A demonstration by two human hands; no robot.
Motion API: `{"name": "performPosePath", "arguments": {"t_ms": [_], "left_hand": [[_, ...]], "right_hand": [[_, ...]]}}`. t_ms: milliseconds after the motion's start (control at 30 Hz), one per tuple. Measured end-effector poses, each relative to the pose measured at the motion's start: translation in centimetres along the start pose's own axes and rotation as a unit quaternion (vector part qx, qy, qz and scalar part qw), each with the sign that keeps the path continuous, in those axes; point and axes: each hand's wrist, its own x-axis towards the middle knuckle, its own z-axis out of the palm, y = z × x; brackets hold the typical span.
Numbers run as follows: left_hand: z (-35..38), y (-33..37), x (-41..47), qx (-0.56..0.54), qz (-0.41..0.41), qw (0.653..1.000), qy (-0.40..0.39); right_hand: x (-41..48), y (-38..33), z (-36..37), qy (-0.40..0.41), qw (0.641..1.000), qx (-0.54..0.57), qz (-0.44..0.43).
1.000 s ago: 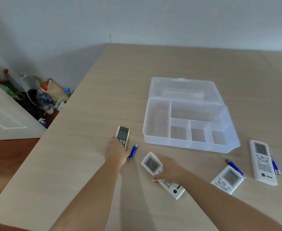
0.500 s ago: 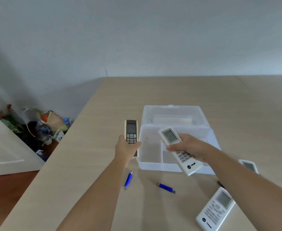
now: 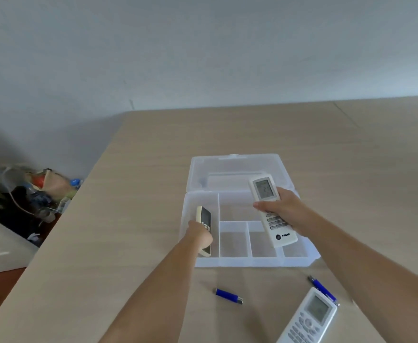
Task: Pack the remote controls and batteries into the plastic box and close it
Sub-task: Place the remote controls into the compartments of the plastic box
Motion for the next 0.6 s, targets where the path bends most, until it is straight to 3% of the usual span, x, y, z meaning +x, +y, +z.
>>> {"name": "performPosePath", "arguments": {"t_ms": [267,400,600], "left_hand": [[-0.2,-1.2,0.4,0.165,-0.011,0.973,-0.159],[-0.5,-0.9,-0.4,0.222,0.054,0.969,-0.097],[-1.1,0.0,0.1,0.195,0.099,0.976,-0.016]], "right_hand": [[2.0,0.7,0.1,-0.005,1.000,-0.011,-0.002],[2.8,1.2,0.6,-0.005,1.000,-0.014,0.016],[4.6,1.1,0.0,-0.015,0.991,-0.023,0.127]]}}
